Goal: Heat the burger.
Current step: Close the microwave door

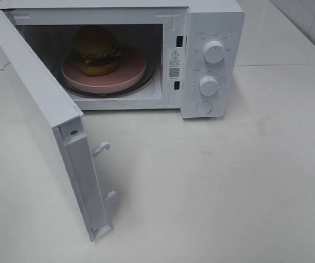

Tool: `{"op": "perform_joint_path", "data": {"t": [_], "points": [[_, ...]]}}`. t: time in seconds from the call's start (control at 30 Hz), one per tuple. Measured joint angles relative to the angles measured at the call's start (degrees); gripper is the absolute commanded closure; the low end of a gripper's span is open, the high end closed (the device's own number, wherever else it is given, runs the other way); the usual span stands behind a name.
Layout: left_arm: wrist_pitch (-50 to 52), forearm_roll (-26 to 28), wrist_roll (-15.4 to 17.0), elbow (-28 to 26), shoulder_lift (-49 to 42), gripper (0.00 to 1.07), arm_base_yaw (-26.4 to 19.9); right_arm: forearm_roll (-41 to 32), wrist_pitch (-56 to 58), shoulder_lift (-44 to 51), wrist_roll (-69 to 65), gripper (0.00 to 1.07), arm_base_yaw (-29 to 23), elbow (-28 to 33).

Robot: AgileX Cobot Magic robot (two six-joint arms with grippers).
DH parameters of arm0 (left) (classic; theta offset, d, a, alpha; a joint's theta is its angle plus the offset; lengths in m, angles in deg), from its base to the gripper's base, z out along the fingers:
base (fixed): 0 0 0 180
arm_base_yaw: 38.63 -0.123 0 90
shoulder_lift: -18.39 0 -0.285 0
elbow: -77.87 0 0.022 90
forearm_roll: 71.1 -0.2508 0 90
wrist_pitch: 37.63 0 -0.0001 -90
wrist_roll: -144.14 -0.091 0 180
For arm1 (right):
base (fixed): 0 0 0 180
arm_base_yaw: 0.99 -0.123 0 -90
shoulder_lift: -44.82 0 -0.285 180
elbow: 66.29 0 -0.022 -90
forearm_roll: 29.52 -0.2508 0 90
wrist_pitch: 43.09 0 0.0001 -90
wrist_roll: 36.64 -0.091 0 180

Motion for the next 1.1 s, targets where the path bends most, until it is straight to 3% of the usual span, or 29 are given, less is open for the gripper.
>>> {"op": "perform_joint_path", "data": {"t": [0.63, 1.1], "points": [[0.00, 0.00, 0.00, 0.00, 0.00, 0.07, 0.00, -0.17, -1.38, 17.99, -1.89, 0.31, 9.63, 7.22], [0.00, 0.00, 0.00, 0.00, 0.00, 0.07, 0.00, -1.38, -5.21, 19.48, -3.15, 0.31, 10.54, 9.17]]}}
